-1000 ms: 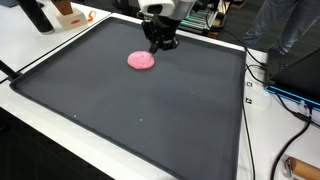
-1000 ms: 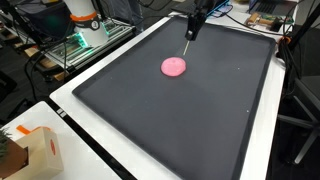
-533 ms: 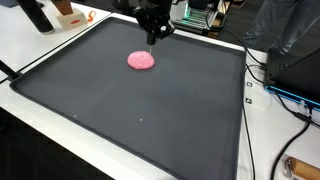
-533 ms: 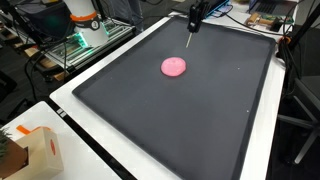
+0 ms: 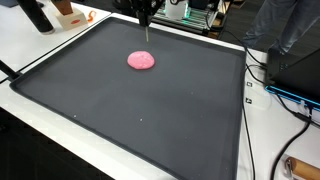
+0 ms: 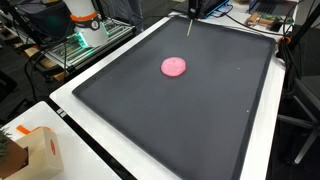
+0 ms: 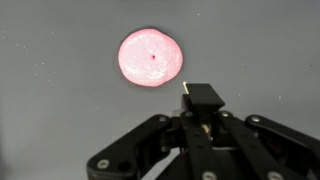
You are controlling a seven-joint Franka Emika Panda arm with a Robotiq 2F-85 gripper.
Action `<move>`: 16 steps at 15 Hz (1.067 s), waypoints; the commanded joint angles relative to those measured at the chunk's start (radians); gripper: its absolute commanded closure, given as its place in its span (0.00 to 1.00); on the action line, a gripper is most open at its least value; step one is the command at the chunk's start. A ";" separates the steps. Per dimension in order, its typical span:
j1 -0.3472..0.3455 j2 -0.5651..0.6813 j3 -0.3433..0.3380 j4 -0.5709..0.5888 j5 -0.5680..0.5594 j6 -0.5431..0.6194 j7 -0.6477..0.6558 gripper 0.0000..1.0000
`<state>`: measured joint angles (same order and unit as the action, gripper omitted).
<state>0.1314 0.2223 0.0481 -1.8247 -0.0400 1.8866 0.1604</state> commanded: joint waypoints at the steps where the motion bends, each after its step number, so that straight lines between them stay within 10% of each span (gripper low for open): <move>1: -0.044 -0.033 0.007 0.017 0.067 -0.061 -0.106 0.97; 16: -0.087 -0.035 -0.004 0.087 0.067 -0.153 -0.194 0.87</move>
<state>0.0443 0.1871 0.0429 -1.7399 0.0274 1.7356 -0.0344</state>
